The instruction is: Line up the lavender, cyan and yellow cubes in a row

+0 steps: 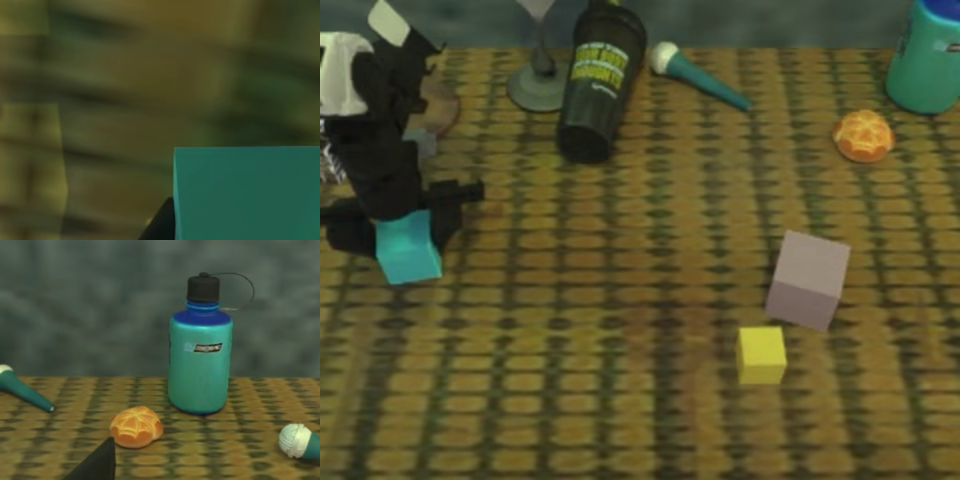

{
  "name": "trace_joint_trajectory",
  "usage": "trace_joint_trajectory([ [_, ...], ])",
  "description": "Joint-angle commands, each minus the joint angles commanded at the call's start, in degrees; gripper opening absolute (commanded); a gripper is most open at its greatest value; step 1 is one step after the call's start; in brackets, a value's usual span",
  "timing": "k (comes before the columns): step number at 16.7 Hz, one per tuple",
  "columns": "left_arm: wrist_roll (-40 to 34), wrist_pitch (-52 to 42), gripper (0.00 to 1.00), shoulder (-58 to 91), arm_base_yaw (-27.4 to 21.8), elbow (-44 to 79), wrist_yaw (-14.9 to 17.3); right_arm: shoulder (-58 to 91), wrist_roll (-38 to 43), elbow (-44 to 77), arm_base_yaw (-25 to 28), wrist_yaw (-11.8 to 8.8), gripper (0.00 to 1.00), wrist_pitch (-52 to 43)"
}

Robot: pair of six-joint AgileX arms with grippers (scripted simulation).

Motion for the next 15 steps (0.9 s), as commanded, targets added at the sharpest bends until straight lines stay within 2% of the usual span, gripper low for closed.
trace_joint_trajectory([
  [9, 0.2, -0.7, 0.0, -1.3, -0.1, 0.4, -0.2, 0.0, 0.0, 0.0, 0.0, 0.0, 1.0, 0.0],
  [15, 0.2, -11.2, 0.0, -5.1, 0.6, 6.4, -0.2, 0.0, 0.0, 0.0, 0.0, 0.0, 1.0, 0.0],
])
